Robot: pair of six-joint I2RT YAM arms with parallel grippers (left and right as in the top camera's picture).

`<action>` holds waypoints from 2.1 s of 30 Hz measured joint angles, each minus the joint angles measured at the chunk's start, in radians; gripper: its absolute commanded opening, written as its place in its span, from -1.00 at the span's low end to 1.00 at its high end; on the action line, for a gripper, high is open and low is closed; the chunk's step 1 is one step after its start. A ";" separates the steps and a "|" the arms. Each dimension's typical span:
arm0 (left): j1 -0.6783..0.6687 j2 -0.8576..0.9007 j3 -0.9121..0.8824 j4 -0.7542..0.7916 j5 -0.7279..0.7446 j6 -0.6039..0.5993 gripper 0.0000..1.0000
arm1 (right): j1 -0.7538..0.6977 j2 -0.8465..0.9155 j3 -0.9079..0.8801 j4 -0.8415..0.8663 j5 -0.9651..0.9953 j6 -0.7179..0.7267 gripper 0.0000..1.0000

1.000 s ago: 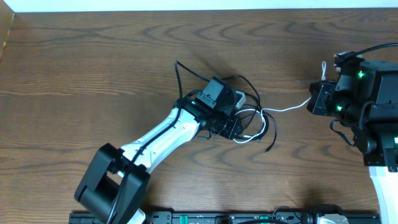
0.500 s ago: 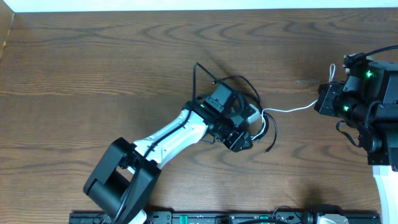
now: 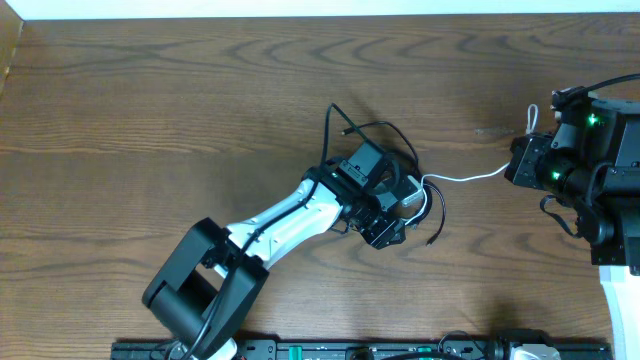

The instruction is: Untangle cables

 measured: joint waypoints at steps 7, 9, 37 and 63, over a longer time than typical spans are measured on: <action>-0.009 0.053 0.000 0.008 0.000 0.011 0.05 | 0.000 0.000 0.000 -0.001 0.000 0.000 -0.98; -0.019 0.055 0.000 0.008 0.000 0.011 0.00 | 0.000 0.000 0.000 -0.002 0.000 0.000 -0.98; -0.014 -0.179 0.000 0.019 -0.056 -0.051 -0.86 | 0.000 0.027 0.001 -0.058 0.087 -0.005 -0.85; 0.209 -0.426 0.000 -0.073 -0.126 -0.186 -0.49 | 0.122 0.134 -0.155 -0.024 0.064 -0.041 0.65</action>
